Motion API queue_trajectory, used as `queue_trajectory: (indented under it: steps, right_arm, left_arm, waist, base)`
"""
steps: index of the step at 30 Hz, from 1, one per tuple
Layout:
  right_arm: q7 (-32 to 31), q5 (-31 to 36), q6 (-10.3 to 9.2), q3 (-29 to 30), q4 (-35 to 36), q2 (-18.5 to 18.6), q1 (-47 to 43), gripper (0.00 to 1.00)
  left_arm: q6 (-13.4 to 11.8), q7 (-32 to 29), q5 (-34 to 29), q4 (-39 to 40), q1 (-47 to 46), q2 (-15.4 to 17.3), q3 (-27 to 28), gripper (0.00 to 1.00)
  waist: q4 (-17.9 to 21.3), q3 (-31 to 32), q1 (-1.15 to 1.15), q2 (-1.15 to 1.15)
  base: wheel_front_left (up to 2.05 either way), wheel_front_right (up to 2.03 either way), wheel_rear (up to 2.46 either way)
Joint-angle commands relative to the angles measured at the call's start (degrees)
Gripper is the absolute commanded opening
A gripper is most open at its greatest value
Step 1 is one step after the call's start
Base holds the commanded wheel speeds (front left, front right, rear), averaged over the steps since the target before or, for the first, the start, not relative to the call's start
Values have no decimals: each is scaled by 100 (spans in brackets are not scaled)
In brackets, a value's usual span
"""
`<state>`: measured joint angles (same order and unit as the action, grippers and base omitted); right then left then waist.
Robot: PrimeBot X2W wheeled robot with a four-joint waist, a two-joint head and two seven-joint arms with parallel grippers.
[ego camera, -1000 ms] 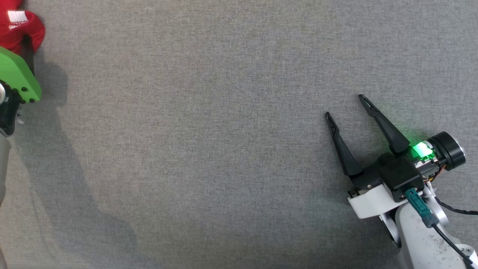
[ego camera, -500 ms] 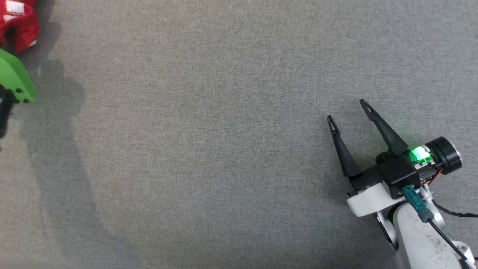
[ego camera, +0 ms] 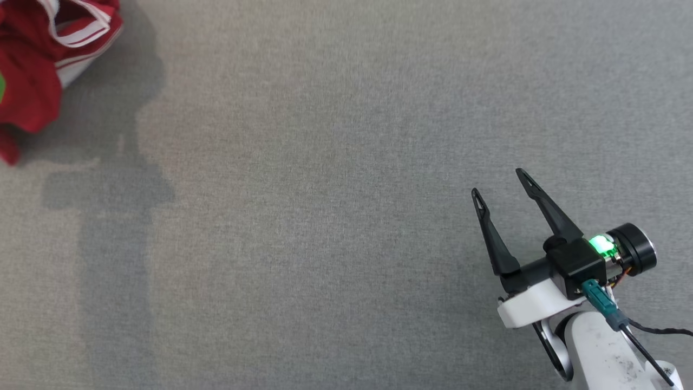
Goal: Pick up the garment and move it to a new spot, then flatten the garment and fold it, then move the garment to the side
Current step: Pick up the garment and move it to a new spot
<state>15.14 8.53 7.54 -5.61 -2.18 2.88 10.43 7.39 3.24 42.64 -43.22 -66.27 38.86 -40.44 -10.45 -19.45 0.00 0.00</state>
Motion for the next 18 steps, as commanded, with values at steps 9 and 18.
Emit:
queue_trajectory:
  steps: [9,18]
  right_arm:
    - [2,-457,-10,251,-46,8,-423,100]
    - [3,-648,-9,548,4,8,-577,100]
  left_arm:
    - [15,143,-212,1039,-504,-415,-653,0]
    - [15,302,190,1708,-668,-1519,-1206,0]
  waist:
    - [443,1076,0,0]
    - [962,1391,0,0]
  base:
    - [0,0,0]
    - [0,0,0]
